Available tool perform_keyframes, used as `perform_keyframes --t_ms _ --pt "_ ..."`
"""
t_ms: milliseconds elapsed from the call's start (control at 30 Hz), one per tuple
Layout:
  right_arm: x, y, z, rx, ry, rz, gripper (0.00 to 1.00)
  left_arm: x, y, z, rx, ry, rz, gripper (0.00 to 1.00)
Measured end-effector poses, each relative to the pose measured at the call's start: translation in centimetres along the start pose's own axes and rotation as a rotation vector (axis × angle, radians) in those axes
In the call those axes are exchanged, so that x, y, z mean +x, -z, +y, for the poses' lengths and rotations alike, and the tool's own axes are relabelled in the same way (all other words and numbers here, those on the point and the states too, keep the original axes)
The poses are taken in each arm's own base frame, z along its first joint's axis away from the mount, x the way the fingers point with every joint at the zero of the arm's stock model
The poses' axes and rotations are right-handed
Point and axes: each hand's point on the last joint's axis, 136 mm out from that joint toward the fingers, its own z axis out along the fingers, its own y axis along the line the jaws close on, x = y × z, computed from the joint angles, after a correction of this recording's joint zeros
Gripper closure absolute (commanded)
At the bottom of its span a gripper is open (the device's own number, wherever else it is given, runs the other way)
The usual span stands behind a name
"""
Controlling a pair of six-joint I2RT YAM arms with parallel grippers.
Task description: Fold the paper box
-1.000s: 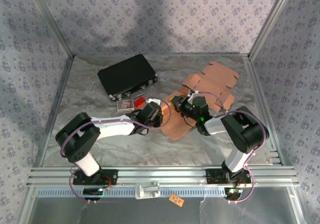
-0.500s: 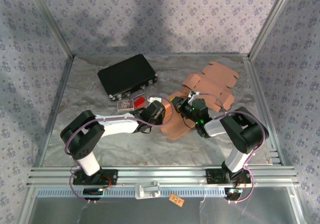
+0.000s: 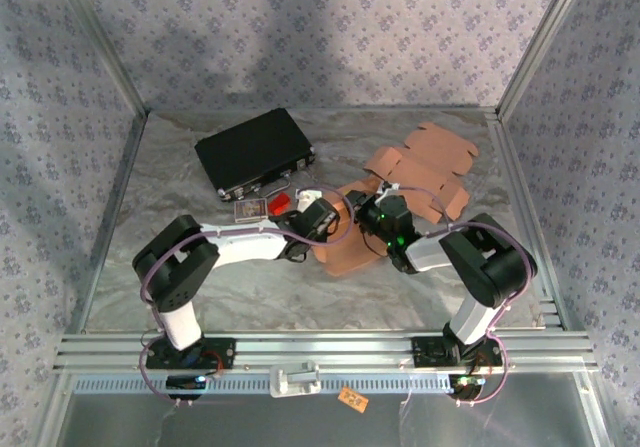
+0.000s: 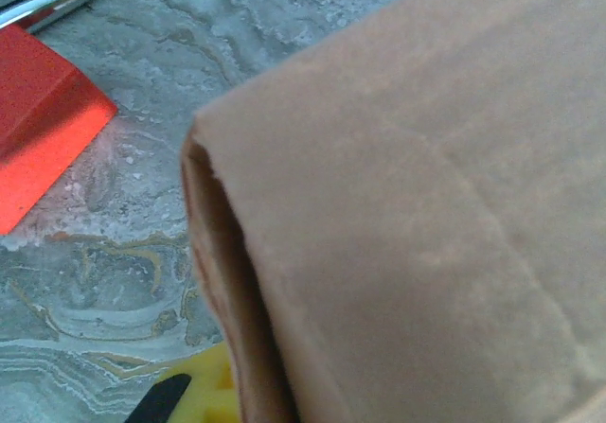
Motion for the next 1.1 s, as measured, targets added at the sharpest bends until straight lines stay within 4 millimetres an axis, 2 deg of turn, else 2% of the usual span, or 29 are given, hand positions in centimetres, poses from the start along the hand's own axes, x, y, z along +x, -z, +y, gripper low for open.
perform_keyframes --t_ms 133,200,300,400,500,600,733,800,867,1000,1100 --pt "0.3 0.8 -0.3 0.068 -0.014 0.003 0.55 -1.0 0.5 0.0 -0.040 -0.010 -0.003 1.00" --pt "-0.1 1.6 0.2 0.106 -0.024 -0.003 0.35 -1.6 0.9 0.0 -0.057 -0.014 0.000 1.00" --pt "-1.7 3.0 2.9 0.156 -0.013 -0.034 0.22 -2.4 1.8 0.3 -0.089 -0.023 0.018 1.00" --pt "-4.0 5.0 7.3 0.149 0.036 -0.086 0.21 -3.6 2.6 0.5 -0.102 -0.015 0.038 1.00" --pt "-6.1 7.7 10.6 0.146 0.068 -0.134 0.24 -4.7 3.2 1.1 -0.112 0.003 0.076 1.00" --pt "-8.1 9.3 11.3 0.216 0.088 -0.165 0.30 -5.6 3.9 2.1 -0.123 0.029 0.130 1.00" --pt "-9.9 10.1 11.1 0.344 0.111 -0.170 0.31 -7.2 5.4 2.6 -0.095 0.069 0.208 1.00" --pt "-10.5 9.6 11.7 0.389 0.130 -0.151 0.32 -8.0 6.0 2.4 -0.062 0.095 0.248 1.00" --pt "-10.8 8.7 12.6 0.412 0.144 -0.119 0.34 -7.9 6.3 2.3 -0.041 0.107 0.297 1.00" --pt "-10.6 6.0 13.8 0.445 0.172 -0.041 0.37 -6.2 6.8 2.2 -0.025 0.106 0.409 1.00" --pt "-9.5 4.2 13.6 0.487 0.192 0.019 0.38 -5.3 7.1 2.1 -0.023 0.103 0.464 1.00"
